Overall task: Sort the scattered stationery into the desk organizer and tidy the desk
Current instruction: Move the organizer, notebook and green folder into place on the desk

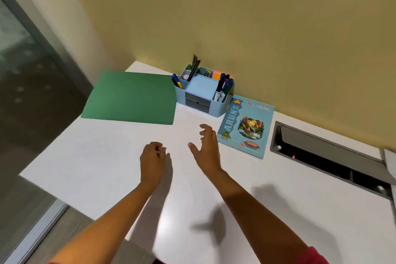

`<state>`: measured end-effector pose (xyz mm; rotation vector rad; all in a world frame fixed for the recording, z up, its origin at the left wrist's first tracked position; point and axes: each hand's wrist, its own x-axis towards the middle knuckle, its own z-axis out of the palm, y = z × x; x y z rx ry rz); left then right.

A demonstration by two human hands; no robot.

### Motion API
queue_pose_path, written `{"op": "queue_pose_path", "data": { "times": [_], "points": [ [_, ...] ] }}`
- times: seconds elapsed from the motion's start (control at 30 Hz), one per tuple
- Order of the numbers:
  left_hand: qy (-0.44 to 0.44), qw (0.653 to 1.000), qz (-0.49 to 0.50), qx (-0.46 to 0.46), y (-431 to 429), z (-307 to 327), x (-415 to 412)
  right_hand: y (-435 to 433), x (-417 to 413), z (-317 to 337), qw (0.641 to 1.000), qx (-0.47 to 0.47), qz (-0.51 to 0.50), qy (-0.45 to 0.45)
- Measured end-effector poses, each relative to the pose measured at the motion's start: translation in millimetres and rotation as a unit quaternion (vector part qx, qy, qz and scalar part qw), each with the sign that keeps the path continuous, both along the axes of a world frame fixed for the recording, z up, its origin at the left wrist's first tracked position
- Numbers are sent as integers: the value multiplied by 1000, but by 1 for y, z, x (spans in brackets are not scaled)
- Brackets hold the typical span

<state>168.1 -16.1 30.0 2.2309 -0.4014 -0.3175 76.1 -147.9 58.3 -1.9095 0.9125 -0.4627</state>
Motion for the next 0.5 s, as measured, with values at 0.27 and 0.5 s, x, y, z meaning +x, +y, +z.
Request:
{"op": "queue_pose_path", "data": {
  "times": [0.27,0.5],
  "points": [
    [-17,979,-106,175,7,-19,80,-11,104,-23,983,110,-2,147],
    [-37,940,-155,302,-18,-37,120,-31,172,-43,970,135,-24,201]
  ]
}}
